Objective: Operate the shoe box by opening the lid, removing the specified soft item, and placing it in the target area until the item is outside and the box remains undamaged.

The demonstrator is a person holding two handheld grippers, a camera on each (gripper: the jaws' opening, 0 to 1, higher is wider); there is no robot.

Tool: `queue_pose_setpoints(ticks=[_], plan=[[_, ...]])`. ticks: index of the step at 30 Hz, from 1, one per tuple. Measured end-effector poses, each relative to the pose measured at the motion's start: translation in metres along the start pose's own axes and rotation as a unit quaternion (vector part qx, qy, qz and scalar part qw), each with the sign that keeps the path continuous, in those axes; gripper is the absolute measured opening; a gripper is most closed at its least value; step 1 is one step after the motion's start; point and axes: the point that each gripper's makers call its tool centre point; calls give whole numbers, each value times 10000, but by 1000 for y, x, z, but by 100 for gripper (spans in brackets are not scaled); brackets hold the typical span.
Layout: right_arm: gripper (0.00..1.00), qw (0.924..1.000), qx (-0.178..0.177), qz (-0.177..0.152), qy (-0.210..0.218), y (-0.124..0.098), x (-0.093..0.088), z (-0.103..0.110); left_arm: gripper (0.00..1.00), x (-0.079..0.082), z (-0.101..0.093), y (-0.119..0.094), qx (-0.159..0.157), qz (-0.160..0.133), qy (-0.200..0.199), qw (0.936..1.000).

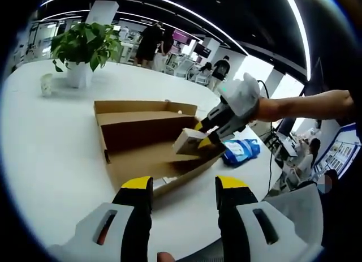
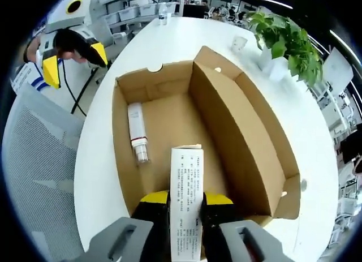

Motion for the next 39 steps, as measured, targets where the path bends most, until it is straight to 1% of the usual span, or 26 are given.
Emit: queue_pose_setpoints(ticks=[4, 9, 16, 24, 27, 31, 38, 39], plan=[[17, 9999, -56, -61, -88, -10, 7, -2, 45, 1, -4, 1, -28, 7, 22, 10000], [17, 9997, -100, -85, -192, -20, 11, -3, 45, 5, -8, 1, -57, -15, 68, 10000], [17, 9993, -138, -61, -328, -35, 13, 0, 45, 8, -9, -2, -53, -34, 113, 9999], [17, 9991, -288, -160, -273, -57, 10, -4, 45, 12, -14, 1, -109, -22, 174, 9998], [17, 9989, -364, -174, -229, -67, 4, -7, 45, 13, -18, 4, -156, -11, 201, 9997], [17, 9986, -486, -168, -84, -78, -11, -12, 45, 14, -25, 10, -233, 16, 262, 9994], [17, 9977, -634, -62, 212, -93, -51, -15, 45, 17, -37, 22, -375, 71, 349, 9987], [17, 9975, -652, -39, 276, -95, -59, -15, 45, 17, -39, 24, -402, 82, 363, 9985]])
Point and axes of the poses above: the point that each gripper's makers call its tool centre point, and the gripper's own axes: y roughly forward along the fingers, z roughly to its left, x roughly out of its top, and after that the axes turned 6 degrees about y, right-handed
